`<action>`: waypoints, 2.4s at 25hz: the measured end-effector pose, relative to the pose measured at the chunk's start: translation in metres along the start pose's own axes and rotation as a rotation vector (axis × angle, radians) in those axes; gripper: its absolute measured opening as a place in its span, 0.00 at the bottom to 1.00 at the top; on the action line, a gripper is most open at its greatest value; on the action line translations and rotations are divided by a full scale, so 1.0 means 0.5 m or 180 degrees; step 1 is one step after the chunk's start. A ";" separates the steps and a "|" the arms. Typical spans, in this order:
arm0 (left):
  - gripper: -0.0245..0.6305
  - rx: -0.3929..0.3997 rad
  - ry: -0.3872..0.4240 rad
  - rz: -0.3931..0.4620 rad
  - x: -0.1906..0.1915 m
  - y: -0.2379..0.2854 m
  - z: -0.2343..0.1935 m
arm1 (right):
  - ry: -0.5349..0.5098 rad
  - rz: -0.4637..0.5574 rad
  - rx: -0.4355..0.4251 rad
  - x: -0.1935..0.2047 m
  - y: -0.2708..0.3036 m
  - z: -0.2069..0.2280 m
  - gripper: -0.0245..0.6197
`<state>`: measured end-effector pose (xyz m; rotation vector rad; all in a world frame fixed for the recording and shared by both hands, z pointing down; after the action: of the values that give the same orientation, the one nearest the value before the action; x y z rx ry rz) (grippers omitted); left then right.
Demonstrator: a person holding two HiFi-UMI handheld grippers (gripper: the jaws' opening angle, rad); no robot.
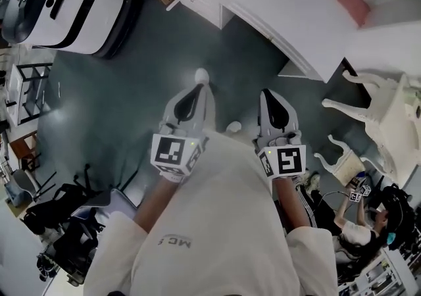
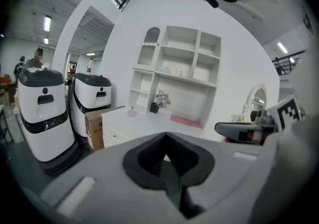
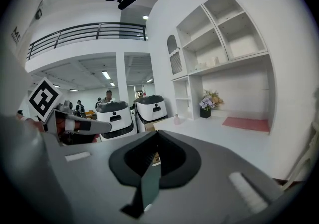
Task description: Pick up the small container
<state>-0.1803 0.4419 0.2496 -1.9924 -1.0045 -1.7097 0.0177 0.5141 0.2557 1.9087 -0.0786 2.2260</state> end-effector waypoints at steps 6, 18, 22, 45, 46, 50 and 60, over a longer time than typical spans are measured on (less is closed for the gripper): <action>0.04 0.0122 -0.0081 -0.0016 -0.091 0.148 -0.197 | -0.0063 0.0007 0.0121 -0.060 0.253 0.006 0.03; 0.04 0.0203 -0.0031 0.0017 -0.202 0.346 -0.427 | -0.0080 0.0005 0.0257 -0.108 0.546 0.028 0.03; 0.04 0.0241 0.0002 -0.0047 -0.210 0.435 -0.448 | -0.0039 -0.0043 0.0233 -0.101 0.611 0.074 0.03; 0.04 -0.0213 0.0009 -0.0328 -0.199 0.906 -0.599 | -0.0162 -0.0008 -0.0509 -0.056 1.130 0.381 0.11; 0.04 -0.0249 -0.0008 -0.0360 -0.191 0.912 -0.605 | -0.0150 -0.0016 -0.0530 -0.046 1.145 0.385 0.11; 0.04 -0.0326 -0.0052 -0.0476 -0.165 0.942 -0.629 | -0.0109 -0.0028 -0.0554 -0.009 1.205 0.407 0.14; 0.04 -0.0354 -0.0137 -0.0407 -0.117 1.045 -0.678 | -0.0195 -0.0023 -0.0580 0.074 1.336 0.462 0.18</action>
<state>-0.0667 -0.1611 0.3713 -2.0826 -1.0953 -1.8334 0.1089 -0.1745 0.3923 1.8751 -0.2734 2.0771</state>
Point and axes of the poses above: the fingertips, and each gripper's own axes: y forward along the fingers, z to its right, x out of its underside, the point moved 8 cm from there along -y, backward along the fingers, and after that the axes turned 10 degrees about z, right-handed, at the moved point
